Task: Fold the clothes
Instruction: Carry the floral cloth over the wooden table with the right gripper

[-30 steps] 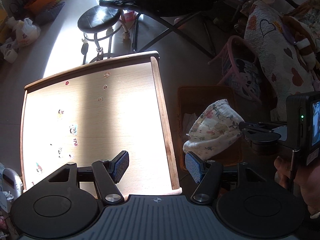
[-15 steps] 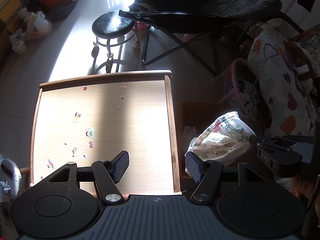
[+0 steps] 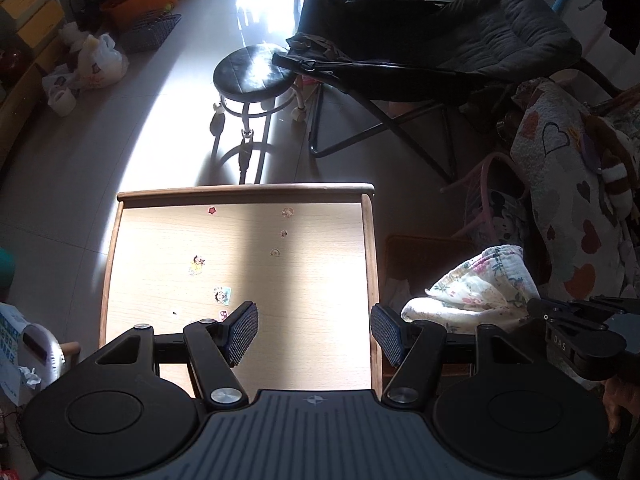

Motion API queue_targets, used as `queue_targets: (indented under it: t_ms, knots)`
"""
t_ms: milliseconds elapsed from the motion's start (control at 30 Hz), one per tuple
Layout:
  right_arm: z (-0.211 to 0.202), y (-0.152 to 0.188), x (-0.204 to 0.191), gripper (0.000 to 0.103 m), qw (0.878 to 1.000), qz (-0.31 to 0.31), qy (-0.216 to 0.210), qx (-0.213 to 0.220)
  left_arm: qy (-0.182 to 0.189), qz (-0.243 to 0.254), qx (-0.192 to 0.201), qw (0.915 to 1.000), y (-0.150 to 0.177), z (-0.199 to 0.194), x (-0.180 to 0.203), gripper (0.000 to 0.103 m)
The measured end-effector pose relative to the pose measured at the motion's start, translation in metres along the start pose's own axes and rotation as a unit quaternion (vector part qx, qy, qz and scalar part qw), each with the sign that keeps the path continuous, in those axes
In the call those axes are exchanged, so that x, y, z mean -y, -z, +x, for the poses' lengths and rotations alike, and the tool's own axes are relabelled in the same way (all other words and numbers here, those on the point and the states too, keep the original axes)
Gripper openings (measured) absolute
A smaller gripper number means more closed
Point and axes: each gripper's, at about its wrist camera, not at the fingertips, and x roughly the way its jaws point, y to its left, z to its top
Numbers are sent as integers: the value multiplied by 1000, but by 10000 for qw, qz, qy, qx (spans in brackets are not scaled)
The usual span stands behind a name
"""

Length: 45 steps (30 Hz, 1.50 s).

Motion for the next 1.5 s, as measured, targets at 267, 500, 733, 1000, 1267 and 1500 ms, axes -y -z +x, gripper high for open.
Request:
queue_targets:
  t_ms: [267, 500, 733, 1000, 1267, 1500]
  knots:
    - [-17, -22, -26, 2, 9999, -115, 100, 43, 44, 21, 147, 9999, -5, -4, -28, 65]
    - [-25, -33, -63, 1, 9996, 47, 237, 142, 221, 157, 202, 9994, -8, -5, -70, 65]
    - [-39, -40, -116, 1, 9986, 139, 338, 388, 314, 338, 293, 9985, 1, -8, -124, 65]
    - [-59, -50, -178, 2, 9962, 291, 387, 718, 487, 541, 396, 9966, 18, -5, -191, 65]
    - [-71, -53, -229, 2, 9962, 255, 346, 758, 430, 635, 466, 9960, 30, -15, -238, 65]
    - [-82, -58, -261, 1, 9973, 60, 215, 697, 414, 447, 354, 9975, 34, -19, -263, 65]
